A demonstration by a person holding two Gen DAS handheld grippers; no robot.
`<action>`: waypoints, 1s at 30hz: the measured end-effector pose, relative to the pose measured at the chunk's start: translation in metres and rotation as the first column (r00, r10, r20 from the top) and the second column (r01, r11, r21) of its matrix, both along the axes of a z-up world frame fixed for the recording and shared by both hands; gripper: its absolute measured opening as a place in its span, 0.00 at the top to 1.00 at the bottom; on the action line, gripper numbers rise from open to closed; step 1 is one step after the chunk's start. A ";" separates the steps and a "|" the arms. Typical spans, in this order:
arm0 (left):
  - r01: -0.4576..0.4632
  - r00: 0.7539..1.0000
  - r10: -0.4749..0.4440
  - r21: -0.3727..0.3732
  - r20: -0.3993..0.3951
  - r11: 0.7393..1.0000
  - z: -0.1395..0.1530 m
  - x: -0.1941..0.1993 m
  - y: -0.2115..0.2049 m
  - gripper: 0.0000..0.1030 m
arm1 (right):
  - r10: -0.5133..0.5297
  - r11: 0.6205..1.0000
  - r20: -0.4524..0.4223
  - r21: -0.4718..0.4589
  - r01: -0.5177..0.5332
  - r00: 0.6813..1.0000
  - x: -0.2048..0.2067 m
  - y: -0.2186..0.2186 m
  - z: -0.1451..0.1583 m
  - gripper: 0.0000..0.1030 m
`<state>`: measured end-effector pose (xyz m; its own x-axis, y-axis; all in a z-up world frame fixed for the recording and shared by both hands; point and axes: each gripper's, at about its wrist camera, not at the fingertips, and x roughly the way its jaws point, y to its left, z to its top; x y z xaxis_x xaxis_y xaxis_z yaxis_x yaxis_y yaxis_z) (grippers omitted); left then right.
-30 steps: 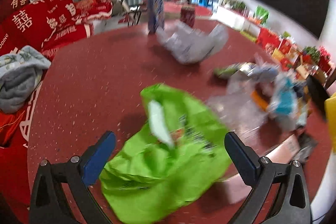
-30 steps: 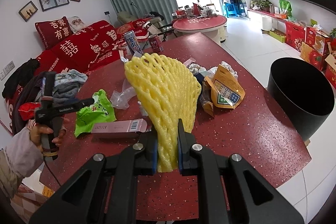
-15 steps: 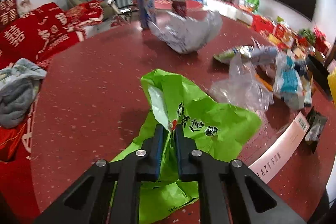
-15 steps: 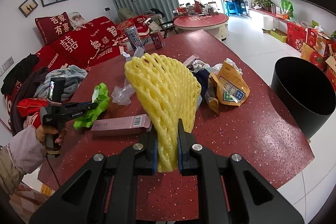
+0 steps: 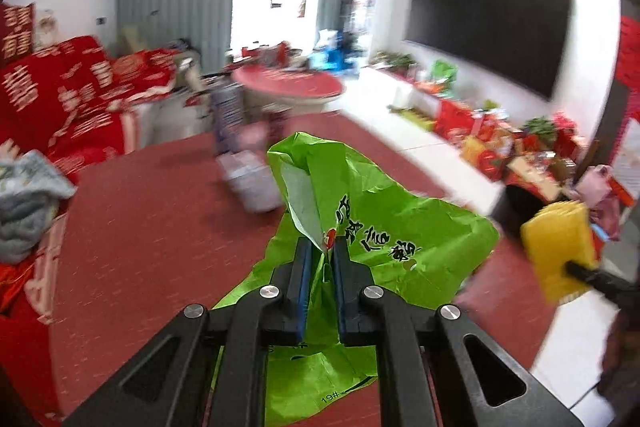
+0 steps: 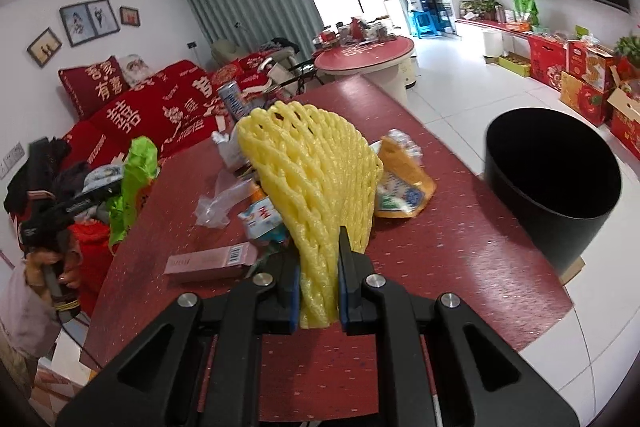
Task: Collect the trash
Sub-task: 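Carry both items over the black bin and open both tools to drop them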
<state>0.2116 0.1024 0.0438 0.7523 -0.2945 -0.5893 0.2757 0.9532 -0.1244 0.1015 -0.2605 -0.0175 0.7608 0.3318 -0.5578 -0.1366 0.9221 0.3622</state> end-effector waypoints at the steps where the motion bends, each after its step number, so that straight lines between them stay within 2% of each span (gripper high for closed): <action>1: 0.026 1.000 -0.026 -0.010 0.004 1.000 0.004 -0.001 -0.015 0.00 | -0.013 1.000 0.004 0.003 0.013 1.000 -0.002 -0.008 0.001 0.85; 4: 0.134 0.991 -0.133 -0.040 0.010 0.990 0.015 -0.002 -0.079 0.00 | -0.053 0.999 0.016 0.008 0.052 0.998 -0.006 -0.031 0.004 0.85; 8: 0.251 0.967 -0.253 -0.064 -0.013 0.966 0.015 0.005 -0.163 0.00 | -0.113 0.993 0.021 0.022 0.112 0.993 -0.011 -0.065 0.006 0.85; 15: 0.374 0.922 -0.378 -0.052 -0.089 0.926 -0.003 0.029 -0.286 0.00 | -0.236 0.970 0.003 0.058 0.235 0.972 -0.018 -0.131 0.004 0.85; 17: 0.399 0.910 -0.399 -0.028 -0.109 0.917 -0.011 0.036 -0.318 0.00 | -0.267 0.962 -0.001 0.067 0.266 0.964 -0.018 -0.145 0.004 0.85; 23: 0.440 0.887 -0.430 0.030 -0.170 0.897 -0.037 0.055 -0.387 0.00 | -0.319 0.944 -0.024 0.082 0.320 0.947 -0.011 -0.176 -0.003 0.85; 26: 0.459 0.877 -0.443 0.052 -0.186 0.887 -0.047 0.060 -0.404 0.00 | -0.322 0.942 -0.041 0.090 0.325 0.946 -0.001 -0.184 -0.009 0.85; 30: 0.456 0.880 -0.435 0.087 -0.191 0.886 -0.056 0.068 -0.420 0.00 | -0.323 0.940 -0.068 0.096 0.329 0.944 0.013 -0.191 -0.017 0.85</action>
